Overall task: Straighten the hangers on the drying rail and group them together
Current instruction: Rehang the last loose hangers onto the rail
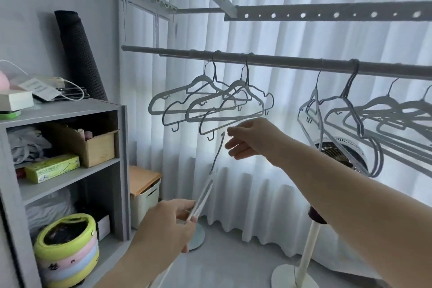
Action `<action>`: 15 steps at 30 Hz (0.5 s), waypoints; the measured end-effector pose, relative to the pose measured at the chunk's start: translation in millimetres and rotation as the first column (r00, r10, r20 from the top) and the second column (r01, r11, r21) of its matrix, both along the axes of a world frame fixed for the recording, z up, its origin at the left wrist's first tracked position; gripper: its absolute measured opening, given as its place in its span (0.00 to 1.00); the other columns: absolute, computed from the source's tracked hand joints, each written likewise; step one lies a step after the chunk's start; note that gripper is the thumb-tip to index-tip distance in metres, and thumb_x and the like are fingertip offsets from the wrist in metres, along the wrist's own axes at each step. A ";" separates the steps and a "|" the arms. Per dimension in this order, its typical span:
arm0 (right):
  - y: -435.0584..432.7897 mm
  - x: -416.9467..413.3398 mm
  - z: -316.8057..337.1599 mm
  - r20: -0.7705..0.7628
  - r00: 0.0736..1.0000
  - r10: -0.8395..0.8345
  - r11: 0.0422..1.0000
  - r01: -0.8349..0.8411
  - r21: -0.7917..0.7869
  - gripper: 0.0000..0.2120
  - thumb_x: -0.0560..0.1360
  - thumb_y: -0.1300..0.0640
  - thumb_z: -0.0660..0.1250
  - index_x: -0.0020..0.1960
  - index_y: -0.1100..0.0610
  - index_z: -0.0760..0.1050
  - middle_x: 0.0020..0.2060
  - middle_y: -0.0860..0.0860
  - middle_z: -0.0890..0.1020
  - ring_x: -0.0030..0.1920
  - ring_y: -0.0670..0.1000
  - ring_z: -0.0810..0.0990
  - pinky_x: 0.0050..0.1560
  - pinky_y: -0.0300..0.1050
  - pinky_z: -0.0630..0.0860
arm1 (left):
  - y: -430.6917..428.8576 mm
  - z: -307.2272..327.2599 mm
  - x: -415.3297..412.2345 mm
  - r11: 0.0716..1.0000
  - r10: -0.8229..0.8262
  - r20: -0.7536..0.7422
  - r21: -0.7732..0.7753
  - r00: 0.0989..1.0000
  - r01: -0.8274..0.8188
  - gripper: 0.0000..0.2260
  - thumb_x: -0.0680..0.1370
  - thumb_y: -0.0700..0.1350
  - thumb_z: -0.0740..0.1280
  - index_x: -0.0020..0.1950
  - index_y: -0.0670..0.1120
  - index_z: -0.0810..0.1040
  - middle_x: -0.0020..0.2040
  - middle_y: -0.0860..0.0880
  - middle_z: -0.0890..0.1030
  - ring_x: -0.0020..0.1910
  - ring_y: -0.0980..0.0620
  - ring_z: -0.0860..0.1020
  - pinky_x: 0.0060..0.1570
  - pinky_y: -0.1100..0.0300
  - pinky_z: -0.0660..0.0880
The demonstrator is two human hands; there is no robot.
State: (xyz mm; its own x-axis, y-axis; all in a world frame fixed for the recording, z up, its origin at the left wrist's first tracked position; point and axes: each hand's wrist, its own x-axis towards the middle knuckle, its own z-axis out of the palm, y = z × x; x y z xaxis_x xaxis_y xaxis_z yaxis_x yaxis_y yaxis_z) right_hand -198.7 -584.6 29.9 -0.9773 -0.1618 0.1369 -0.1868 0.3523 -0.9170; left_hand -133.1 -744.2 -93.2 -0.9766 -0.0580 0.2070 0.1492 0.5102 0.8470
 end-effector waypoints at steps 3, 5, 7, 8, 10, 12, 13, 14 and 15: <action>25.0 -10.6 19.6 -0.089 0.995 -0.047 0.998 0.050 0.030 0.07 0.76 0.63 0.61 0.40 0.62 0.73 0.29 0.54 0.78 0.18 0.43 0.77 0.25 0.36 0.77 | 15.1 14.1 -17.3 0.999 -0.036 -0.012 0.029 0.999 0.037 0.13 0.72 0.38 0.66 0.53 0.51 0.81 0.35 0.57 0.82 0.20 0.61 0.75 0.23 0.70 0.72; 44.7 -18.9 35.4 -0.149 0.985 -0.086 0.994 0.094 0.053 0.08 0.75 0.65 0.61 0.38 0.61 0.73 0.29 0.54 0.79 0.18 0.43 0.77 0.25 0.36 0.77 | 25.8 23.0 -30.3 0.996 -0.081 -0.025 0.040 0.996 0.082 0.12 0.71 0.39 0.67 0.47 0.56 0.82 0.31 0.58 0.84 0.26 0.63 0.78 0.27 0.70 0.74; 69.0 -28.4 52.9 -0.227 0.964 -0.136 0.986 0.153 0.061 0.07 0.75 0.65 0.62 0.39 0.62 0.75 0.29 0.54 0.79 0.19 0.43 0.77 0.24 0.35 0.76 | 37.8 32.5 -45.1 0.992 -0.114 -0.038 0.045 0.993 0.116 0.14 0.71 0.41 0.68 0.39 0.62 0.80 0.32 0.63 0.83 0.34 0.62 0.81 0.31 0.69 0.75; 82.4 -34.1 61.6 -0.278 0.945 -0.171 0.978 0.196 0.067 0.06 0.74 0.65 0.62 0.41 0.62 0.76 0.29 0.53 0.79 0.20 0.43 0.77 0.25 0.34 0.76 | 43.8 37.5 -53.2 0.992 -0.117 -0.053 0.046 0.992 0.120 0.13 0.71 0.41 0.68 0.37 0.62 0.80 0.31 0.65 0.82 0.36 0.64 0.81 0.33 0.71 0.74; 111.1 -47.5 76.6 -0.407 0.877 -0.254 0.940 0.323 0.109 0.06 0.74 0.64 0.63 0.44 0.64 0.79 0.29 0.51 0.79 0.26 0.46 0.78 0.28 0.33 0.77 | 57.1 48.7 -68.7 0.993 -0.103 -0.103 0.043 0.989 0.107 0.14 0.71 0.42 0.69 0.35 0.63 0.77 0.25 0.70 0.78 0.34 0.74 0.76 0.32 0.81 0.69; 139.4 -64.4 88.2 -0.551 0.774 -0.312 0.853 0.484 0.196 0.08 0.74 0.63 0.63 0.46 0.63 0.80 0.27 0.50 0.76 0.30 0.49 0.75 0.36 0.37 0.77 | 71.3 59.7 -83.8 0.997 -0.065 -0.156 0.019 0.986 0.069 0.16 0.70 0.42 0.70 0.33 0.64 0.73 0.20 0.72 0.74 0.30 0.81 0.71 0.32 0.85 0.65; 152.0 -73.4 91.9 -0.604 0.730 -0.320 0.797 0.552 0.244 0.09 0.74 0.62 0.62 0.47 0.62 0.80 0.25 0.50 0.74 0.30 0.50 0.73 0.37 0.36 0.75 | 78.4 64.6 -92.4 0.998 -0.054 -0.173 0.007 0.983 0.056 0.15 0.70 0.43 0.70 0.33 0.64 0.74 0.20 0.71 0.74 0.29 0.80 0.71 0.31 0.83 0.66; 163.1 -82.3 94.6 -0.635 0.701 -0.325 0.742 0.605 0.288 0.09 0.74 0.61 0.62 0.48 0.62 0.80 0.25 0.50 0.73 0.32 0.52 0.74 0.36 0.38 0.74 | 85.4 69.3 -100.5 0.999 -0.047 -0.176 0.001 0.983 0.048 0.14 0.70 0.44 0.69 0.33 0.64 0.75 0.21 0.71 0.75 0.27 0.78 0.72 0.30 0.81 0.68; 173.2 -91.5 96.4 -0.652 0.684 -0.327 0.692 0.643 0.328 0.10 0.75 0.59 0.61 0.51 0.62 0.79 0.28 0.52 0.75 0.38 0.55 0.76 0.40 0.39 0.74 | 92.3 73.6 -108.7 0.999 -0.046 -0.171 -0.003 0.984 0.046 0.13 0.70 0.44 0.69 0.33 0.64 0.76 0.23 0.71 0.76 0.26 0.75 0.74 0.28 0.79 0.69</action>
State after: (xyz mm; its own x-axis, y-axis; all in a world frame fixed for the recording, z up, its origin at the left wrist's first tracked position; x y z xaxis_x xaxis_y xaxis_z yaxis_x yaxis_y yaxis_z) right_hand -290.2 -411.4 126.3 -0.7258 0.1198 0.6774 -0.2162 0.8951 -0.3899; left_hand -241.8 -651.9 -19.6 -0.9284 -0.0144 0.3712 0.3150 0.4989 0.8073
